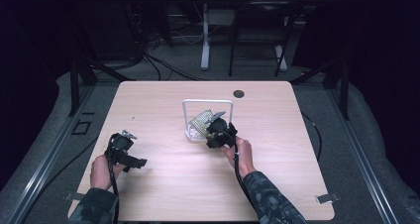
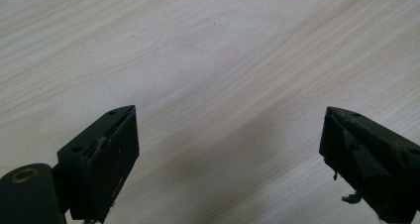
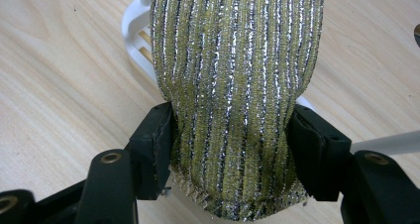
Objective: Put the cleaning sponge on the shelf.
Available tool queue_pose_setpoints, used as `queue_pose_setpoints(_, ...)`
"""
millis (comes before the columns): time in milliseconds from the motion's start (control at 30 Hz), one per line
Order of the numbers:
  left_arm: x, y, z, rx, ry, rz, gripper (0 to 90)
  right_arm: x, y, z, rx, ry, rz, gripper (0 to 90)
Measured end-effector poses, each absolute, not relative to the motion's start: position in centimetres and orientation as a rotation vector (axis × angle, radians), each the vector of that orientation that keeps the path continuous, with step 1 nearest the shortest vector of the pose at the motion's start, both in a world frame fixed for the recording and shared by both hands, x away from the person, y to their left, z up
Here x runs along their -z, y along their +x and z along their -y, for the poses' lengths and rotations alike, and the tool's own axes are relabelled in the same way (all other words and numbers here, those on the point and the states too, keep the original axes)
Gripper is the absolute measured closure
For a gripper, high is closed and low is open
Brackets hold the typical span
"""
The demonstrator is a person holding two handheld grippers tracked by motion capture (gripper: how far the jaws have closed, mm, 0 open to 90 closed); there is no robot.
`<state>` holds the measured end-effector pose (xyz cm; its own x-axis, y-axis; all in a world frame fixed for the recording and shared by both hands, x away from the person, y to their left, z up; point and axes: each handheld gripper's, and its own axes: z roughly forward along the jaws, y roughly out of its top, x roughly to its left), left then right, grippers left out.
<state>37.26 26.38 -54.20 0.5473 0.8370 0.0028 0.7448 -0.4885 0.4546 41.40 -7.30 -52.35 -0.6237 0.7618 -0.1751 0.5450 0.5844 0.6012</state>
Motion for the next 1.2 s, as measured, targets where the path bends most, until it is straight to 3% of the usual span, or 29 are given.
queue_pose_setpoints(1200,54.2,37.4,-26.3,-0.308,2.383,-1.287,8.1,54.5,43.8,5.3,-0.640,1.080,-2.405,31.4)
